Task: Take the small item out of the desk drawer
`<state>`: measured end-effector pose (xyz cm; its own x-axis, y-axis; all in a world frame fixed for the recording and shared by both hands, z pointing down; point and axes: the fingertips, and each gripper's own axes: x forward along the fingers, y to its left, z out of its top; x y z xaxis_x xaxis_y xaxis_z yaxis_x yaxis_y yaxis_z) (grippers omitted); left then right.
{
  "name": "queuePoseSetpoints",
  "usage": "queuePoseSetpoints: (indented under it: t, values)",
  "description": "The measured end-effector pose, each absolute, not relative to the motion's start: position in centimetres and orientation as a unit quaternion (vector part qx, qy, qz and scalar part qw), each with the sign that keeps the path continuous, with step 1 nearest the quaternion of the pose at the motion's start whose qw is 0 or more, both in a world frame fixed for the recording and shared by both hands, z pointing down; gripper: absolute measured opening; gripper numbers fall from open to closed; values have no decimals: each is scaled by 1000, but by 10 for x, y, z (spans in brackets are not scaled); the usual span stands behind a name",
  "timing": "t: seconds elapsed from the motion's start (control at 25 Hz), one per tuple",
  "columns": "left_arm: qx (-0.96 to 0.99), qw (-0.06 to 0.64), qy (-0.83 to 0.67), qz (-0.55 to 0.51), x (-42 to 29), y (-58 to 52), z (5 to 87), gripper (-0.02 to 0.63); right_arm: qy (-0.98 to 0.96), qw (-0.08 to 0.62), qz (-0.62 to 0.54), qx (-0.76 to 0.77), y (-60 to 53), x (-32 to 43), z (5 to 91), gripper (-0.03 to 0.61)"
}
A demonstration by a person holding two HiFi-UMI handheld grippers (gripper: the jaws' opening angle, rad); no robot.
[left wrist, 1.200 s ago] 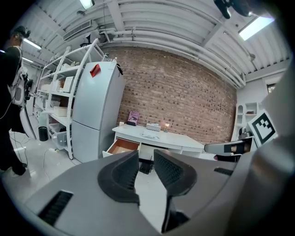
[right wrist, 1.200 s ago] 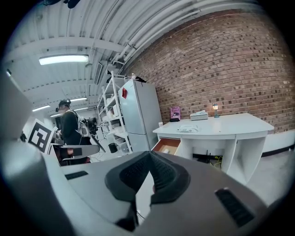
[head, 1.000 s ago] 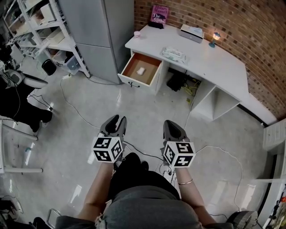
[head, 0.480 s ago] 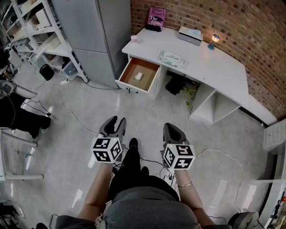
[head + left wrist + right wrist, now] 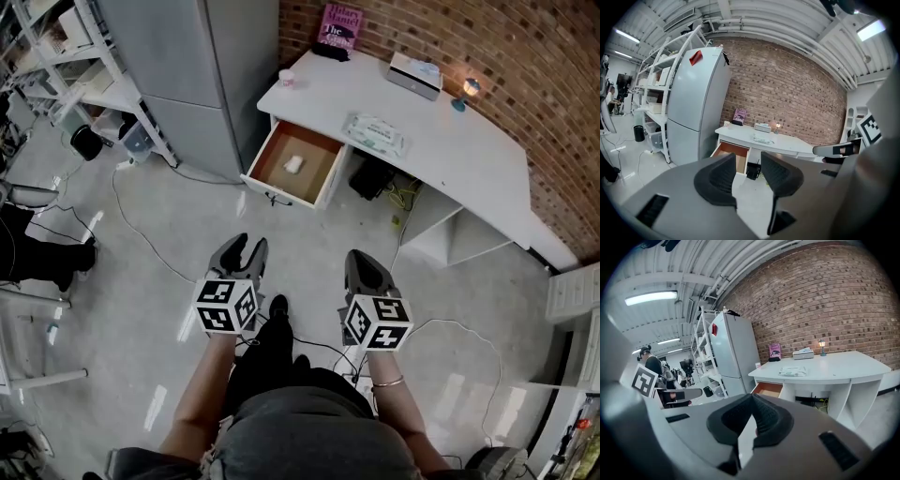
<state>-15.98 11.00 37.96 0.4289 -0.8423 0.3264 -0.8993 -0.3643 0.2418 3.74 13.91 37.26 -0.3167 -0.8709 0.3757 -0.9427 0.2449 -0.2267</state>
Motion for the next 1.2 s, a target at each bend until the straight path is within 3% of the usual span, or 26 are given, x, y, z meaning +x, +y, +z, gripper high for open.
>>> queuePoseSetpoints:
  t: [0.52,1.2]
  values:
    - [827,211,-515,81,-185,0,388,170,-773,84,225,587,32,6,375,6]
    - [826,217,-512,90,-193,-57,401,187,-773,100,227,584,-22,-6,384,6]
